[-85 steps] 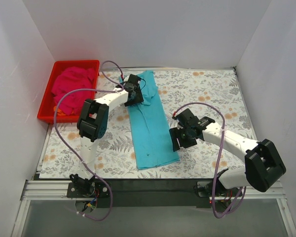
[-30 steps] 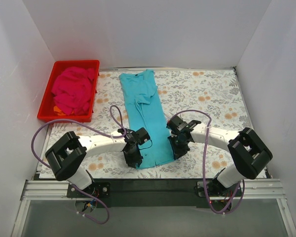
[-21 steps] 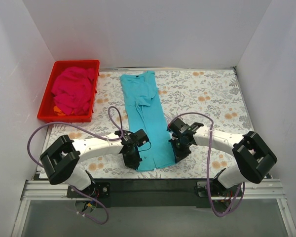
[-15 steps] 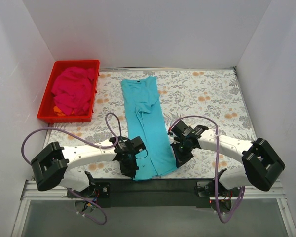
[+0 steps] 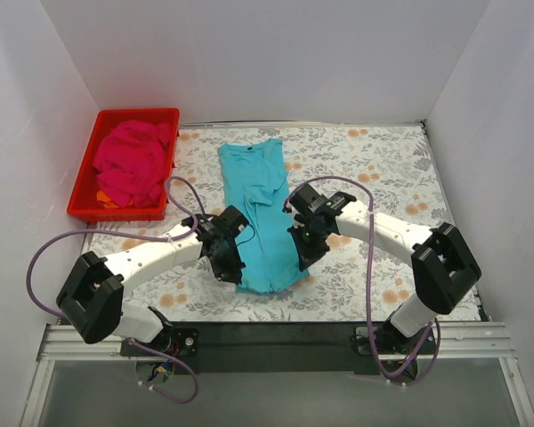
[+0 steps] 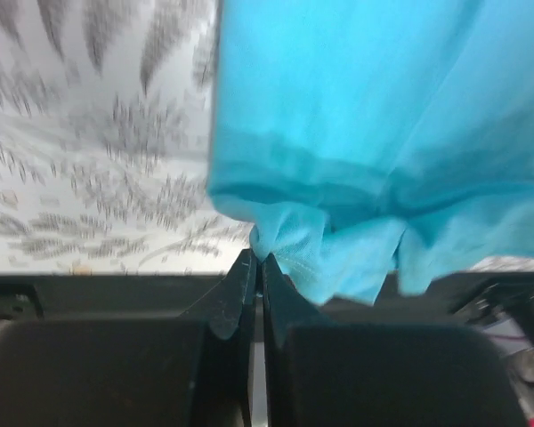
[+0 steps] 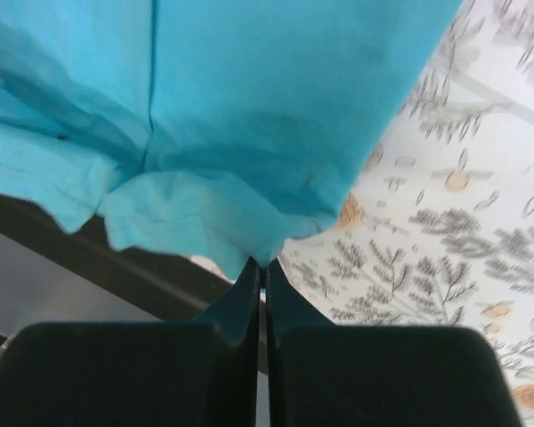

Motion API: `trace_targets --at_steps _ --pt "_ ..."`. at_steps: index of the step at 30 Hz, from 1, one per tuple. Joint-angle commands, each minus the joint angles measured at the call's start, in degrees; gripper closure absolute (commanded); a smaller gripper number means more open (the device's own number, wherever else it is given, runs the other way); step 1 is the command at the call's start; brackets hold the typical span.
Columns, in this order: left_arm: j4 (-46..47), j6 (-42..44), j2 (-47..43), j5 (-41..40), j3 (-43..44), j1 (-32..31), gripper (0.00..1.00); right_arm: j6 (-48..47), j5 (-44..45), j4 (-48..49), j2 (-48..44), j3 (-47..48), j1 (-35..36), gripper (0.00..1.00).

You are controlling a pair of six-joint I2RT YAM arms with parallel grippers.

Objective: Fold and stack the t-shirts
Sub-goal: Fold the tshirt

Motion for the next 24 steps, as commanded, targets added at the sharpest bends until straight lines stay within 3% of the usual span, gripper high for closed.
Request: trace_targets --at_steps 1,6,11,24 --pt "0.3 6.6 1.9 -2.6 5.6 6.1 1.0 -2.5 2.2 -1.8 4.4 7.8 -1.7 0.99" --pt "3.4 12.6 6.6 -3.9 9.7 13.3 1.0 -4.0 3.8 -2.2 11.4 15.3 -5.8 0.99" --pt "12.3 16.4 11.1 -6.1 11.0 18.3 1.0 -7.5 5.9 -1.9 16.8 22.3 -8.0 0.99" --pt "22.1 25.4 17.3 -9.8 14.7 21.2 1.0 -11.2 8.9 -0.7 25.4 33.2 -10.8 0.99"
